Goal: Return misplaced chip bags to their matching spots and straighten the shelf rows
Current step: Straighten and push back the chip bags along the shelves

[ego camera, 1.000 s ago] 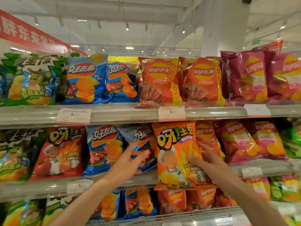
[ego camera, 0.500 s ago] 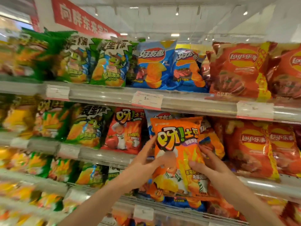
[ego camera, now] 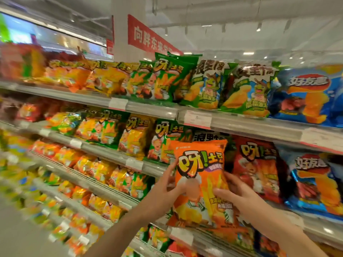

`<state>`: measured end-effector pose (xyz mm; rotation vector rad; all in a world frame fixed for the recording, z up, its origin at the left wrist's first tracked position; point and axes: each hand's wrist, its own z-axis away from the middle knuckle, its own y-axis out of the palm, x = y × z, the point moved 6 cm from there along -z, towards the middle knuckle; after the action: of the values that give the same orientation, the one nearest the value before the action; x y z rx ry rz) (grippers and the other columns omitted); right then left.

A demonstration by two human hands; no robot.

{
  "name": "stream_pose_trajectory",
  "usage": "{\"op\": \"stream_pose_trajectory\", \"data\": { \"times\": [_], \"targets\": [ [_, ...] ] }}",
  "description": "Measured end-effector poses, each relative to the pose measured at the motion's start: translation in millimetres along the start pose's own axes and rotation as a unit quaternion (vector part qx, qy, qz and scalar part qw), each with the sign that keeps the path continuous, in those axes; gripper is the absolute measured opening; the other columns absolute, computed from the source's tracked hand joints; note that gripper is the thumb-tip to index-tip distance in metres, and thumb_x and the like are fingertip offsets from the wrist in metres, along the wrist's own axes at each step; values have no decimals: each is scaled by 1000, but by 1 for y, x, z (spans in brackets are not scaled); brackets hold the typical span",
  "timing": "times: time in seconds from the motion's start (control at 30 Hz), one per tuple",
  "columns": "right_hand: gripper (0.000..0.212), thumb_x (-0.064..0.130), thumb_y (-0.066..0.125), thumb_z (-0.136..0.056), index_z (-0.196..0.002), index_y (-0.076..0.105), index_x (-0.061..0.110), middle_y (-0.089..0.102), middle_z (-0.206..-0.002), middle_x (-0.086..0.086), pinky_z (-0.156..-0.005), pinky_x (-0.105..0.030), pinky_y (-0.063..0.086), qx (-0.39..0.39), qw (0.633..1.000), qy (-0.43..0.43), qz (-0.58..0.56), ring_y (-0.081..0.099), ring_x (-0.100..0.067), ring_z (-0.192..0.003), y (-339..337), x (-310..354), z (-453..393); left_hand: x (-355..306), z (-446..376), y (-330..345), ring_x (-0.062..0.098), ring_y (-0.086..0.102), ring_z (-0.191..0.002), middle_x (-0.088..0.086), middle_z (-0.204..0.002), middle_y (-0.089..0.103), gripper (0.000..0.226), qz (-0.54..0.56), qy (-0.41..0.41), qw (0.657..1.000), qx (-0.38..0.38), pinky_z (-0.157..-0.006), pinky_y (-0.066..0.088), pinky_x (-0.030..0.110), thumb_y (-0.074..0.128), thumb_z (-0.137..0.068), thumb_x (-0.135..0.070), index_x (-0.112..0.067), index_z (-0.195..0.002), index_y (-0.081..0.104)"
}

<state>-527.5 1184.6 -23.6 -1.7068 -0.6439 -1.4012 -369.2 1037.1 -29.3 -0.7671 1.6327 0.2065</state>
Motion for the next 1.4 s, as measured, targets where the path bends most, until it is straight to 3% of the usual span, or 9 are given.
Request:
{"op": "stream_pose_trajectory", "data": {
  "times": [0.17, 0.3, 0.4, 0.6, 0.87, 1.0, 1.17, 1.3, 1.4],
  "targets": [
    [86, 41, 75, -79, -151, 29, 32, 65, -117, 13, -58, -10, 51, 62, 998, 4, -4, 70, 9, -79, 88, 22, -50, 28, 15, -90, -23, 56, -93, -26, -117, 53, 53, 5, -25, 998, -58, -69, 49, 5, 55, -96, -46, -73, -125, 19],
    [104, 57, 76, -66, -154, 24, 38, 61, -125, 13, -80, -24, 55, 100, 995, -1, 18, 70, -3, -96, 148, 36, -88, 55, 20, -153, 5, 56, -119, -17, -134, 53, 52, 16, -43, 993, -107, -85, 53, 22, 60, -88, -58, -87, -111, 23],
    [116, 71, 79, -53, -152, 23, 47, 53, -143, 7, -100, -44, 52, 129, 991, 3, 29, 63, -15, -116, 191, 42, -120, 72, 18, -198, 5, 62, -113, -17, -129, 57, 52, 11, -49, 989, -137, -93, 55, 35, 61, -85, -61, -84, -115, 24],
    [106, 60, 77, -71, -156, 16, 41, 34, -157, 4, -95, -30, 50, 181, 983, 1, 13, 48, -15, -133, 275, 51, -196, 112, 1, -291, 15, 51, -131, -9, -148, 43, 60, -16, -64, 982, -179, -106, 46, 49, 61, -85, -60, -77, -130, 24],
    [107, 58, 74, -77, -158, 8, 35, 17, -165, 0, -110, -33, 33, 242, 970, -30, -14, 26, -15, -148, 401, 96, -309, 132, -34, -441, -1, 67, -96, -9, -113, 62, 55, -37, -95, 968, -229, -78, 55, 23, 57, -97, -36, -63, -133, 27],
    [101, 50, 72, -83, -159, 9, 32, 19, -165, -3, -96, -25, 38, 279, 960, -25, -3, 35, -15, -143, 468, 115, -350, 150, -36, -505, 6, 67, -105, -7, -124, 62, 50, -2, -110, 959, -261, -78, 54, 24, 63, -90, -47, -75, -119, 32],
    [95, 46, 73, -84, -157, 15, 31, 43, -150, 4, -67, -10, 49, 276, 960, -34, -20, 56, 1, -106, 535, 130, -395, 182, -49, -581, 7, 67, -110, -9, -125, 66, 79, -13, -90, 961, -260, -91, 54, 33, 69, -77, -64, -59, -143, 26],
    [116, 71, 85, -55, -151, 27, 41, 54, -144, 5, -96, -41, 56, 257, 965, -40, -18, 65, -13, -116, 584, 133, -432, 208, -70, -640, 2, 61, -118, -14, -129, 64, 79, -8, -69, 970, -233, -96, 52, 28, 73, -76, -62, -56, -142, 31],
    [116, 78, 80, -54, -151, 27, 42, 51, -147, 8, -102, -41, 52, 216, 975, -44, 5, 61, -10, -121, 618, 138, -457, 224, -89, -685, -5, 60, -113, -17, -128, 64, 70, -20, -52, 978, -201, -88, 51, 18, 71, -81, -55, -51, -141, 35]
  ]
}}
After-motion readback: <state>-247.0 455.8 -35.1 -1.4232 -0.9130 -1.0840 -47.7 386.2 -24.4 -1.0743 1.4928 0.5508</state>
